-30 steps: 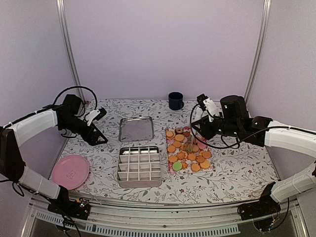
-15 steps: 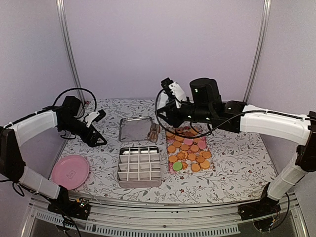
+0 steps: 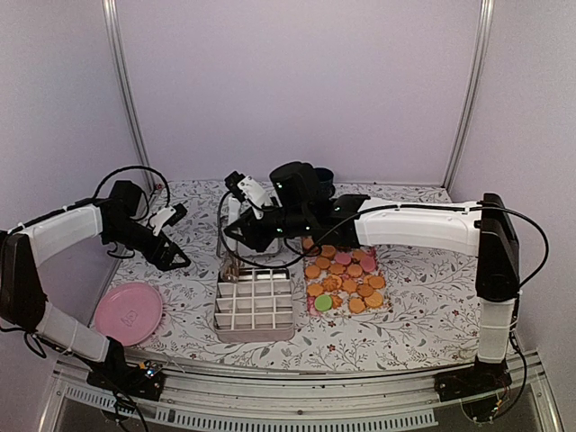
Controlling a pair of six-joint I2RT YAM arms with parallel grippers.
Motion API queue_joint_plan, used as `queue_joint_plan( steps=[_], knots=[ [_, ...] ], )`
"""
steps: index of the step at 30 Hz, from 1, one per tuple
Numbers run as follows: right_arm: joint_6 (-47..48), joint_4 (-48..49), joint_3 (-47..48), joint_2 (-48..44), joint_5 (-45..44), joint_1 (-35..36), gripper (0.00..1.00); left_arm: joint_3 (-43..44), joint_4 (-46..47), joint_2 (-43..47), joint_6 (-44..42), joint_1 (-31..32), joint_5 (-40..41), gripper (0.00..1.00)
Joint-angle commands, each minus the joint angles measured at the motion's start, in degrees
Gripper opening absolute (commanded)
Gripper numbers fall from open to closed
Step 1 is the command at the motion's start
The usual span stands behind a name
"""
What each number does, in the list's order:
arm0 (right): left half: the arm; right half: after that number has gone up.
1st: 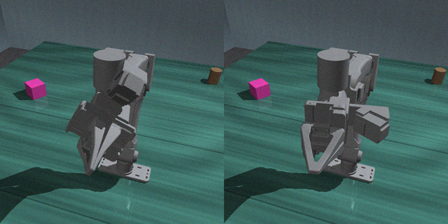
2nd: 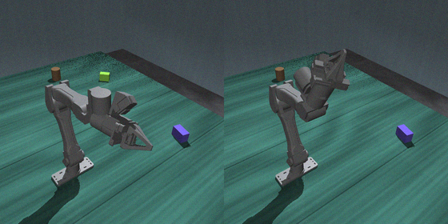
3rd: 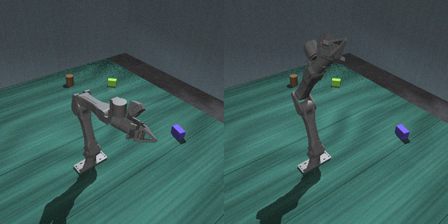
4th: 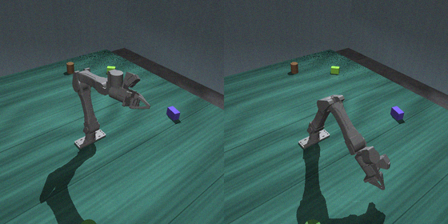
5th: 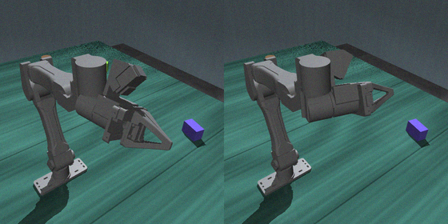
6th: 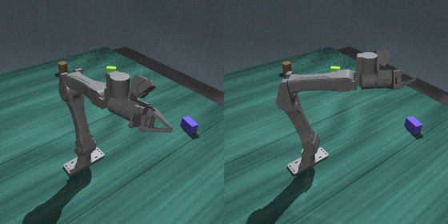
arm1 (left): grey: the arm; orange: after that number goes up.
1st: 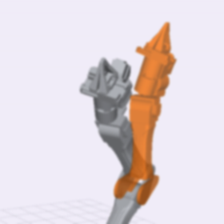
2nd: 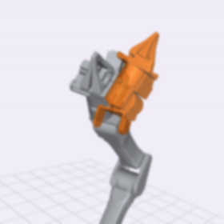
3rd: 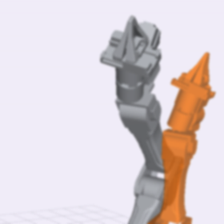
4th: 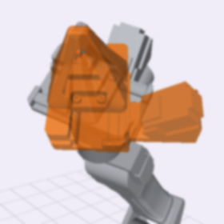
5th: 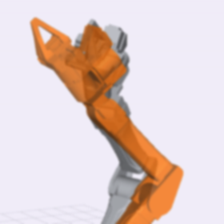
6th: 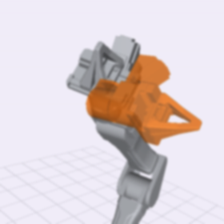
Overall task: Pack the cookies
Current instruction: Place the fake cookies in the empty pocket of the box.
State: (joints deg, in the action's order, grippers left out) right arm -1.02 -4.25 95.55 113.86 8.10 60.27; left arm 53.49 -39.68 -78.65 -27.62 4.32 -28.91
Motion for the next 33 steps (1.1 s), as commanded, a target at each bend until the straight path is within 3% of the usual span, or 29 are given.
queue_joint_plan(
  steps=[1,10,18,26,33],
  knots=[
    [0.4,3.6,3.7,2.2,1.6,0.0,0.12,-0.8,0.8,0.6,-0.6,-0.6,-1.5,0.96],
    [0.2,4.5,3.8,4.3,2.4,0.0,0.31,-0.8,0.8,0.5,-0.8,-0.6,-1.9,0.96],
    [0.1,5.8,3.9,4.6,1.7,0.0,0.4,-0.6,0.7,0.3,-0.6,-0.6,-2.6,0.96],
    [2.4,5.8,4.7,2.2,-0.3,-0.1,0.42,-0.8,0.7,0.2,-0.4,-0.5,-3.5,0.95],
    [2.9,5.7,1.9,-4.1,-1.6,-1.4,0.35,-1.0,0.6,0.4,-0.4,-0.6,-3.7,0.95]
  ],
)
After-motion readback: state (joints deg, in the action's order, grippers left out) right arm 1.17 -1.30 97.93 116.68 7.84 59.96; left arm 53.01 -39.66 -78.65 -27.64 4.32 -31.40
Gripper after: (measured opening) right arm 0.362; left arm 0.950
